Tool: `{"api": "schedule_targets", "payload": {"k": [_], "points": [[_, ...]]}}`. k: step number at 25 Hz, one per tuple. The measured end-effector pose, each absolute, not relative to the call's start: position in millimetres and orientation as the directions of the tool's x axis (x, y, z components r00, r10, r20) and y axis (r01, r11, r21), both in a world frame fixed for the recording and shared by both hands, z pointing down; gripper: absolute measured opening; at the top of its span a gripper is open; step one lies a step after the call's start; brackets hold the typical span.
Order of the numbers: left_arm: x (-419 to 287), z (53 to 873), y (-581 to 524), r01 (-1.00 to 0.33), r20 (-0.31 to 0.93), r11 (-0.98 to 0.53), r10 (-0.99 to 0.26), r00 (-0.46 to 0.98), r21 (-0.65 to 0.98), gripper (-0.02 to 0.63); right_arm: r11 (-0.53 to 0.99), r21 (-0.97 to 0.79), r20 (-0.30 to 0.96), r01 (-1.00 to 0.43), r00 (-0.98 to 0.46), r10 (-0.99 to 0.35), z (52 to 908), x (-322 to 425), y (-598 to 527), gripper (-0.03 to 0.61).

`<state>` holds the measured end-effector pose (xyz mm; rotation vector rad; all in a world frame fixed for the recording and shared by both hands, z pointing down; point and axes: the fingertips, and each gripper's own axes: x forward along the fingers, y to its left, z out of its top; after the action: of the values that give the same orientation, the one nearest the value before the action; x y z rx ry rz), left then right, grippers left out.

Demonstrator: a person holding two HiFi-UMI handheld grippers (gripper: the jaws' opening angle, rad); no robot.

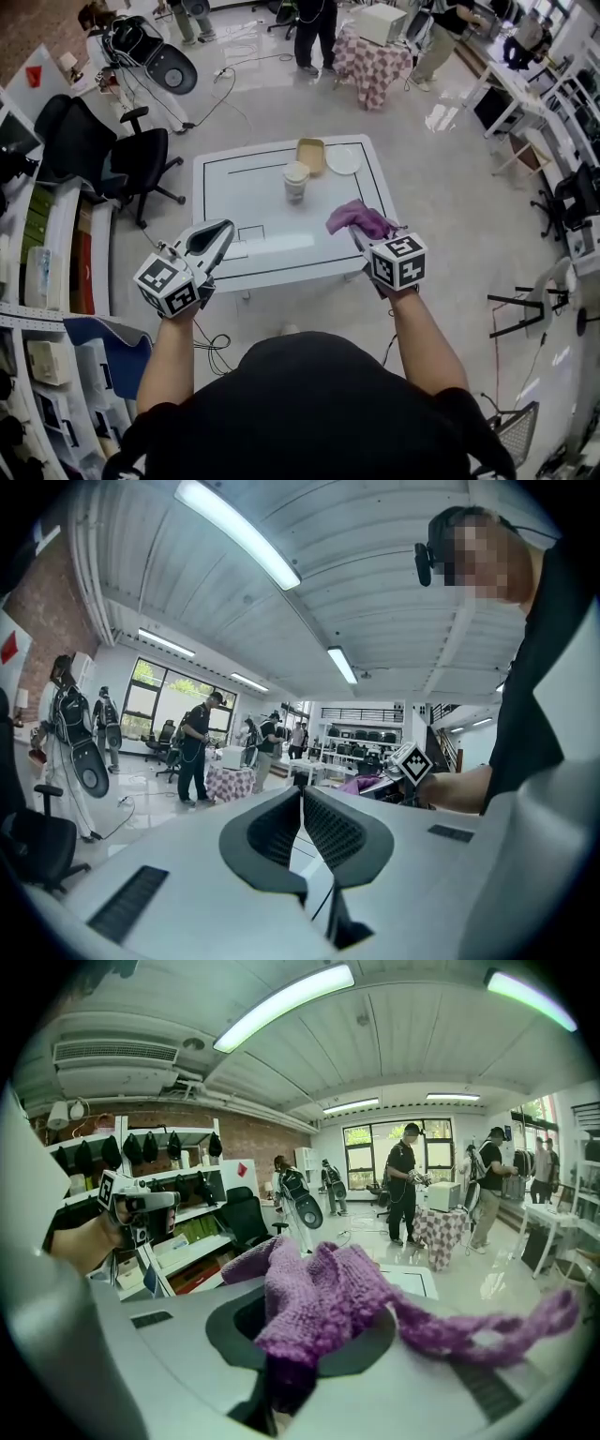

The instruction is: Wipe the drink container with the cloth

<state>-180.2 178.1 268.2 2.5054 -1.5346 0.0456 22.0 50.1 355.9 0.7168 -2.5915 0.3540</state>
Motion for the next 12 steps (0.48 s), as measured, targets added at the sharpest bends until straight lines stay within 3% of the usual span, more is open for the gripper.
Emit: {"api": "schedule_targets", "payload": {"k": [12], "points": [[-204, 263, 154, -0.873, 0.119, -0.468, -0.867, 0.483, 0.137, 0.026, 0.821, -0.128, 0.45, -0.556, -0.77, -0.452, 353, -1, 27, 0.078]]}}
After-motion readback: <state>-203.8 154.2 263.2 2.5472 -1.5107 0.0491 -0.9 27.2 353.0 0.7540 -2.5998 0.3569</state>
